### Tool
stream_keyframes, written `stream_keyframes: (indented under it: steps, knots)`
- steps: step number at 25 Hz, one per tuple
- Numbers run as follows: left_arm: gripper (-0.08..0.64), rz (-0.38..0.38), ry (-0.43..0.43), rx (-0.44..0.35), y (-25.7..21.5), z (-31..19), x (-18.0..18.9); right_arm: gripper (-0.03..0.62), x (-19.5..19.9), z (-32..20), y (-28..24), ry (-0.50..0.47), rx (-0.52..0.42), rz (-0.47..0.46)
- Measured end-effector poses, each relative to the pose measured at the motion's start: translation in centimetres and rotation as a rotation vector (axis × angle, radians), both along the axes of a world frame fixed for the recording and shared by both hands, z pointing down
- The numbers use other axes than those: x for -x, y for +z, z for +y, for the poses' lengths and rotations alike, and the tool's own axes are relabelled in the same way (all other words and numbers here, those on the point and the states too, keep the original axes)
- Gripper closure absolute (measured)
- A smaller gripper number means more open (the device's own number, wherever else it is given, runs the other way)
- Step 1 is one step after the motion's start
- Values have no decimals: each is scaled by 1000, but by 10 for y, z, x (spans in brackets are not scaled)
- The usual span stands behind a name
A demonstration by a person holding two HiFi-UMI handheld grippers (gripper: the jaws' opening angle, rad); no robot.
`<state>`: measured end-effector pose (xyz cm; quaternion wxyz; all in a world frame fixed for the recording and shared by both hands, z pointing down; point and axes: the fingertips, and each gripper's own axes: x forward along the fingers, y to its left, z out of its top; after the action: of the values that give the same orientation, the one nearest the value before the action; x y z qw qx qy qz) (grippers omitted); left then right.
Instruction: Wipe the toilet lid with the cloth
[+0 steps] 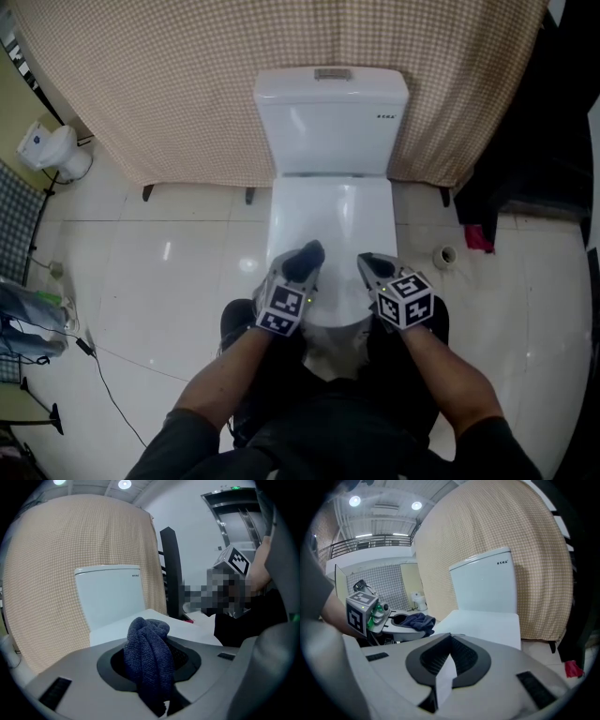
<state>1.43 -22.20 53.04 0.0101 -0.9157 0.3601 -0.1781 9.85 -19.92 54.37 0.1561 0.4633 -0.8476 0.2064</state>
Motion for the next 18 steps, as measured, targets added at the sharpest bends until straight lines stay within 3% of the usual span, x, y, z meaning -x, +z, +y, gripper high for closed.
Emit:
stream_keyframes:
  steps: [18]
  knots:
    - [428,-106,45,4,30,-3,-13,588,9,-6,23,-5,42,-12]
